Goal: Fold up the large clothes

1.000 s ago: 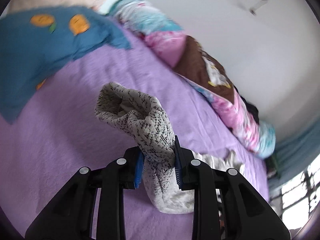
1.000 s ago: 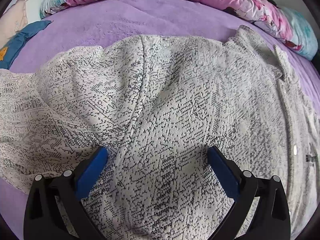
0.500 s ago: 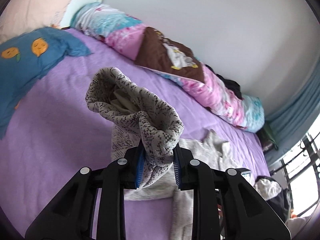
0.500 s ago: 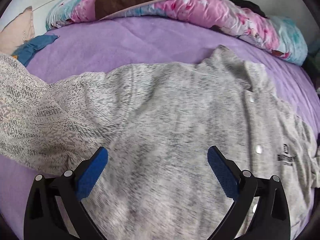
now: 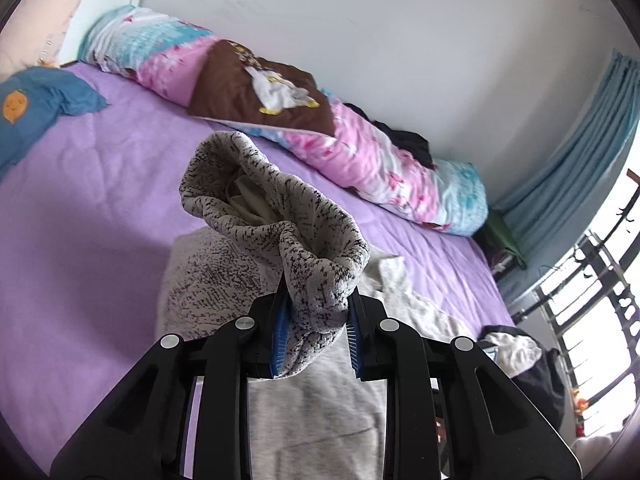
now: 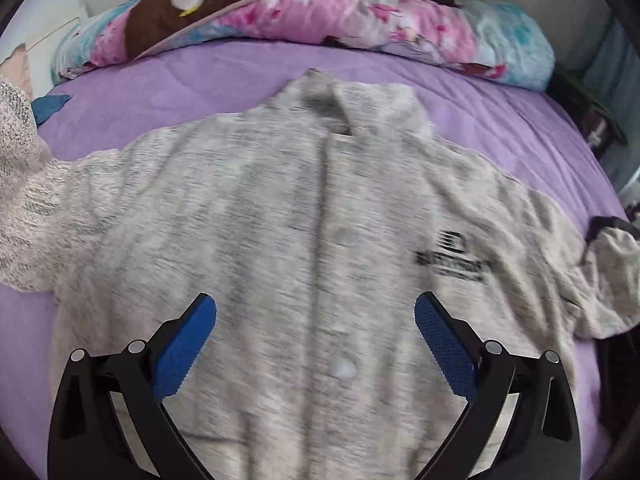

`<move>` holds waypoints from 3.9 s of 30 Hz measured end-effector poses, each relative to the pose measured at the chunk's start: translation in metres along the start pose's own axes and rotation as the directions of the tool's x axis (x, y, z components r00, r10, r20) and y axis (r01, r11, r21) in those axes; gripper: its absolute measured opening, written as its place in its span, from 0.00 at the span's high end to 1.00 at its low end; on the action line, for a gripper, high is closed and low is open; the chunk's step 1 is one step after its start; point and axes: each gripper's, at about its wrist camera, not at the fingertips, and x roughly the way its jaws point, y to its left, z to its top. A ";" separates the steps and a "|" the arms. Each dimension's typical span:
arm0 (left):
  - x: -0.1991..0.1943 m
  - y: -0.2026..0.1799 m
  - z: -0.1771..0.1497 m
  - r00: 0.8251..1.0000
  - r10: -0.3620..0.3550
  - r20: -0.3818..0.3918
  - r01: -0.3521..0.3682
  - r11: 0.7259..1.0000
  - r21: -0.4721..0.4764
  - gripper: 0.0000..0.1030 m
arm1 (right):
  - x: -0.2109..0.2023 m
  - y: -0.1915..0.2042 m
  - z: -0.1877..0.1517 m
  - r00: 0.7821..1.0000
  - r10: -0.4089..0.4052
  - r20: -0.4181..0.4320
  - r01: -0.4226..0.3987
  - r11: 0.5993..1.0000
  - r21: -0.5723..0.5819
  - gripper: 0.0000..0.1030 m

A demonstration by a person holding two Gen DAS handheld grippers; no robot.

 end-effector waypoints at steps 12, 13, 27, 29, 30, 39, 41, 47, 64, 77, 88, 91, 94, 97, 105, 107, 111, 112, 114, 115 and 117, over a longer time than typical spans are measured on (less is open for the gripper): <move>0.060 -0.083 -0.030 0.996 -0.061 -0.058 0.065 0.995 0.071 0.78 | 0.044 -0.102 -0.061 0.990 -0.098 -0.097 0.110 0.987 0.118 0.05; 0.065 -0.090 -0.033 0.996 -0.060 -0.063 0.065 0.994 0.084 0.78 | 0.047 -0.104 -0.063 0.993 -0.084 -0.082 0.093 0.989 0.117 0.05; 0.121 -0.205 -0.068 0.989 -0.109 -0.098 0.124 0.978 0.165 0.78 | 0.022 -0.137 -0.071 1.000 0.018 -0.008 -0.017 0.997 0.080 0.06; 0.129 -0.219 -0.075 0.988 -0.112 -0.108 0.129 0.976 0.173 0.78 | 0.011 -0.154 -0.075 1.000 0.009 0.005 -0.010 0.994 0.108 0.06; 0.136 -0.226 -0.080 0.986 -0.113 -0.121 0.133 0.977 0.167 0.78 | 0.006 -0.164 -0.079 1.000 0.002 0.008 -0.003 0.993 0.120 0.06; 0.209 -0.261 -0.161 0.979 -0.002 -0.203 0.071 0.941 0.330 0.78 | -0.005 -0.219 -0.120 0.998 -0.060 -0.026 0.063 0.987 0.151 0.06; 0.232 -0.263 -0.193 0.970 0.047 -0.238 0.052 0.918 0.393 0.77 | -0.008 -0.225 -0.129 0.998 -0.054 -0.027 0.058 0.985 0.162 0.06; 0.267 -0.262 -0.263 0.935 0.103 -0.340 0.106 0.833 0.543 0.55 | -0.009 -0.226 -0.136 0.998 -0.053 -0.033 0.057 0.988 0.146 0.06; 0.197 -0.177 -0.189 0.921 -0.040 -0.388 0.207 0.894 0.397 0.06 | -0.046 -0.207 -0.069 0.984 0.146 0.099 -0.161 0.973 0.164 0.06; 0.197 -0.022 -0.109 0.949 0.176 -0.260 -0.107 0.960 0.260 0.06 | -0.003 -0.139 -0.034 0.945 0.320 0.064 -0.326 0.921 0.215 0.06; 0.222 -0.012 -0.117 0.940 0.170 -0.294 -0.092 0.961 0.261 0.06 | 0.036 -0.129 -0.024 0.913 0.407 -0.007 -0.393 0.887 0.244 0.34; 0.226 -0.012 -0.122 0.937 0.178 -0.300 -0.095 0.958 0.271 0.06 | 0.050 -0.132 -0.025 0.892 0.450 -0.028 -0.422 0.855 0.301 0.49; 0.229 -0.011 -0.123 0.936 0.183 -0.300 -0.103 0.959 0.265 0.06 | 0.053 -0.135 -0.023 0.883 0.470 -0.022 -0.439 0.840 0.319 0.82; 0.226 -0.016 -0.123 0.938 0.206 -0.278 -0.123 0.950 0.289 0.06 | 0.029 -0.140 -0.013 0.894 0.446 0.036 -0.440 0.860 0.259 0.88; 0.236 -0.034 -0.139 0.931 0.228 -0.287 -0.124 0.933 0.339 0.06 | 0.032 -0.172 -0.019 0.943 0.333 0.014 -0.321 0.898 0.302 0.87; 0.247 -0.030 -0.153 0.912 0.272 -0.306 -0.151 0.918 0.367 0.06 | 0.064 -0.170 -0.037 0.950 0.301 -0.086 -0.263 0.915 0.305 0.85; 0.258 -0.038 -0.174 0.894 0.351 -0.280 -0.175 0.847 0.502 0.06 | 0.067 -0.169 -0.038 0.954 0.294 -0.053 -0.272 0.927 0.259 0.79; 0.255 -0.039 -0.171 0.895 0.345 -0.283 -0.172 0.852 0.495 0.06 | 0.064 -0.171 -0.037 0.952 0.302 -0.059 -0.275 0.921 0.278 0.75; 0.246 -0.038 -0.157 0.910 0.302 -0.285 -0.159 0.887 0.434 0.06 | 0.047 -0.174 -0.034 0.965 0.258 -0.042 -0.236 0.928 0.287 0.06; 0.239 -0.040 -0.151 0.916 0.288 -0.278 -0.159 0.899 0.407 0.06 | 0.029 -0.177 -0.030 0.973 0.232 0.010 -0.226 0.934 0.277 0.08; 0.223 -0.045 -0.136 0.935 0.256 -0.244 -0.150 0.913 0.380 0.06 | 0.004 -0.178 -0.024 0.971 0.228 0.074 -0.239 0.941 0.240 0.06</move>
